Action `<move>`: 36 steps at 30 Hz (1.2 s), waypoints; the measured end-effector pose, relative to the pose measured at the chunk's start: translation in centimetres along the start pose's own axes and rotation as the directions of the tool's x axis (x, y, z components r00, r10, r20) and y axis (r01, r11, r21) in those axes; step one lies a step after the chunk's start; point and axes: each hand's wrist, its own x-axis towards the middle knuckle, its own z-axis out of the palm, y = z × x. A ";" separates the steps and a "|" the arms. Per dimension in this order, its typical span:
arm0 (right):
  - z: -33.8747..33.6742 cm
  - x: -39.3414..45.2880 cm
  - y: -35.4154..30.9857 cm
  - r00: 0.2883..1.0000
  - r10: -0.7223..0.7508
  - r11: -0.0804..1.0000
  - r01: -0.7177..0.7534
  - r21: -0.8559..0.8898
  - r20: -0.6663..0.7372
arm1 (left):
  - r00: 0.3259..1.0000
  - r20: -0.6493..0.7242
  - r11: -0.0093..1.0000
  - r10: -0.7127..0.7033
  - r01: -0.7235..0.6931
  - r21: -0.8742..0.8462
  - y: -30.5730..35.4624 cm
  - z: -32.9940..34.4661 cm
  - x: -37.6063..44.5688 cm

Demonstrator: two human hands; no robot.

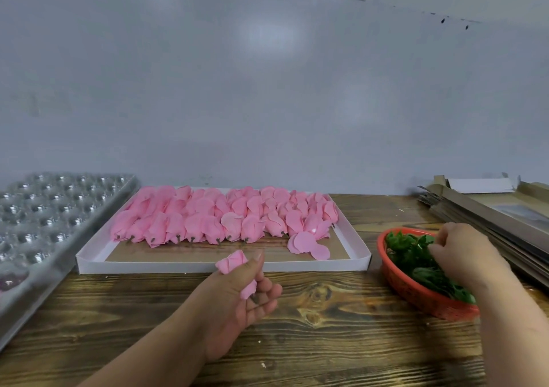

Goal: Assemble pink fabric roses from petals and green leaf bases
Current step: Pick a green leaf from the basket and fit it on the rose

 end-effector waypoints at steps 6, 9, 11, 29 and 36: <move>0.4 -0.7 -1.4 0.964 -0.214 0.974 0.222 -0.035 0.156 | 1.000 -0.003 1.000 0.004 -0.004 -0.007 -0.1 0.0 0.1; 1.1 -0.7 -1.7 0.933 -0.192 0.952 0.252 -0.173 0.304 | 1.000 -0.008 1.000 0.013 -0.013 -0.026 -0.2 0.1 0.1; 1.5 -0.7 -1.7 0.926 -0.185 0.947 0.258 -0.194 0.329 | 1.000 -0.010 0.999 0.023 -0.023 -0.032 -0.2 0.1 0.1; 3.0 1.0 -0.9 0.981 -0.097 0.988 0.115 0.101 -0.168 | 1.000 -0.003 1.000 0.013 -0.013 -0.016 -0.3 0.1 0.0; 2.1 0.0 -2.1 0.958 -0.067 0.799 0.218 0.560 -0.278 | 0.999 -0.006 0.999 0.035 -0.035 -0.026 -0.3 0.3 -0.2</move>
